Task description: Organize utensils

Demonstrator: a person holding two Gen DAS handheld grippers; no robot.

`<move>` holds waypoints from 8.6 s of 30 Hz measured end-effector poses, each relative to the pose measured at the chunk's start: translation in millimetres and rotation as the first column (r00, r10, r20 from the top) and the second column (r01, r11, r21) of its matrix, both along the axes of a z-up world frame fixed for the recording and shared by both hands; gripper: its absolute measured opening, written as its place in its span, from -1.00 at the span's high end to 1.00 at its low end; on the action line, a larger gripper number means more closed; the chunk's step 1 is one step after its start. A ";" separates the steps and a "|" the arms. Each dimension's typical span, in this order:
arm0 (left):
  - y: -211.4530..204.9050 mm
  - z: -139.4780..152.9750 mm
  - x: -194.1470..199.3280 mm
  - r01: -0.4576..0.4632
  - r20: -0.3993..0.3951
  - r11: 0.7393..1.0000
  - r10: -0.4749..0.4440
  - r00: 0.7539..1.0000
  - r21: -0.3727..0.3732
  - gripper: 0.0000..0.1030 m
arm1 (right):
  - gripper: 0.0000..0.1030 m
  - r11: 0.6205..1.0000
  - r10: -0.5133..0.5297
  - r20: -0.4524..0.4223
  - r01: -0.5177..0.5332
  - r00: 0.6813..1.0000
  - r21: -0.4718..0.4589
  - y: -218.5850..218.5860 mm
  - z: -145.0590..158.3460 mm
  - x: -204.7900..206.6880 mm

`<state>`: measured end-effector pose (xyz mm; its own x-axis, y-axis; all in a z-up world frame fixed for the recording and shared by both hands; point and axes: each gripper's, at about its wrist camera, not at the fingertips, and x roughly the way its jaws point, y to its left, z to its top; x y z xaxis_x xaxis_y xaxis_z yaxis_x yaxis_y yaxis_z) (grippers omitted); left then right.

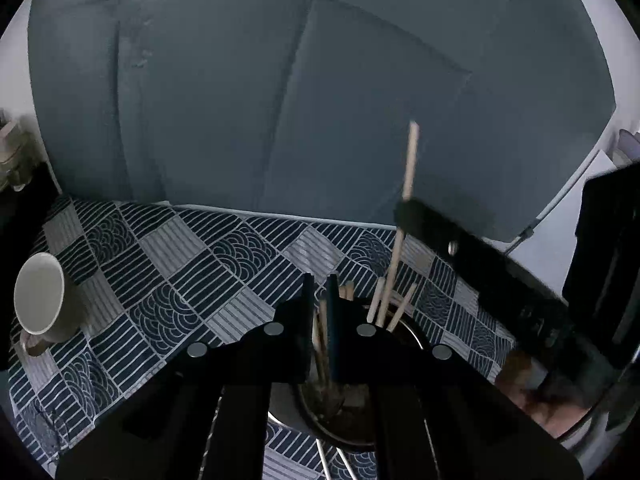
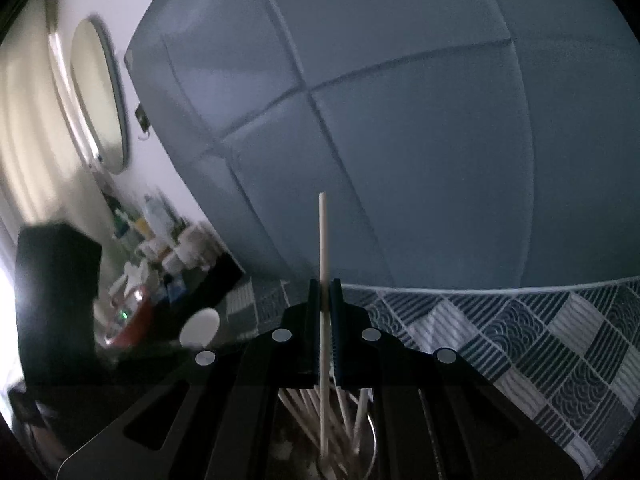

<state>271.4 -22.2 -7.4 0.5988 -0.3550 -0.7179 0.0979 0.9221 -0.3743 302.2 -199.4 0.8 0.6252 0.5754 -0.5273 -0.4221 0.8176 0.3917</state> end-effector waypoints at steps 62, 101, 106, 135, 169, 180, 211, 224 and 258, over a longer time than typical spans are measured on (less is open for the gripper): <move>15.5 -151.4 -118.6 -0.001 -0.415 0.988 0.066 0.908 0.154 -0.88 | -0.64 0.873 -0.018 -0.377 -0.170 0.926 -0.458 -12.3 -167.1 -164.5; -16.0 -164.3 -139.8 0.001 -0.432 0.964 0.119 0.894 0.267 0.91 | 0.91 0.887 -0.243 -0.430 0.020 0.870 -0.461 -109.5 -169.3 -142.1; 0.9 -164.6 -158.2 -0.056 -0.395 0.961 0.164 0.904 0.271 0.91 | 0.91 0.909 -0.264 -0.439 0.069 0.859 -0.411 -125.5 -161.9 -135.4; 35.5 47.2 -54.3 -0.182 0.041 0.980 0.179 0.983 0.076 0.91 | 0.91 0.987 -0.106 -0.062 0.098 0.992 -0.128 -66.2 32.3 -42.2; -14.2 -5.9 -7.7 0.016 0.206 1.000 -0.019 0.978 0.019 0.90 | 0.91 1.000 0.005 0.049 -0.006 0.999 0.008 -14.5 -21.7 -11.3; -3.0 -17.1 -34.1 0.014 0.209 1.000 -0.012 0.978 -0.007 0.90 | 0.88 1.000 -0.012 0.071 0.013 0.997 -0.018 -24.8 -23.1 -42.4; 44.5 -10.0 -116.7 -0.243 0.092 0.962 0.233 0.968 0.127 -0.88 | -0.78 0.943 -0.246 -0.072 0.222 0.967 -0.247 -76.7 -18.4 -112.3; 44.7 -6.9 -160.9 -0.236 0.053 0.947 0.230 0.972 0.218 -0.88 | -0.80 0.923 -0.272 -0.119 0.224 0.955 -0.314 -80.8 -3.7 -165.8; -7.2 14.4 -217.7 -0.167 0.025 0.941 0.167 0.986 0.294 -0.88 | -0.84 0.884 -0.290 -0.138 0.210 0.947 -0.418 -65.4 16.5 -232.8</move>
<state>53.6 -29.4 7.0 0.6313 -0.0227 -0.7752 -0.0672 0.9942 -0.0838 69.4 -264.8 17.3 0.5843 0.1340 -0.8004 -0.1328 0.9888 0.0687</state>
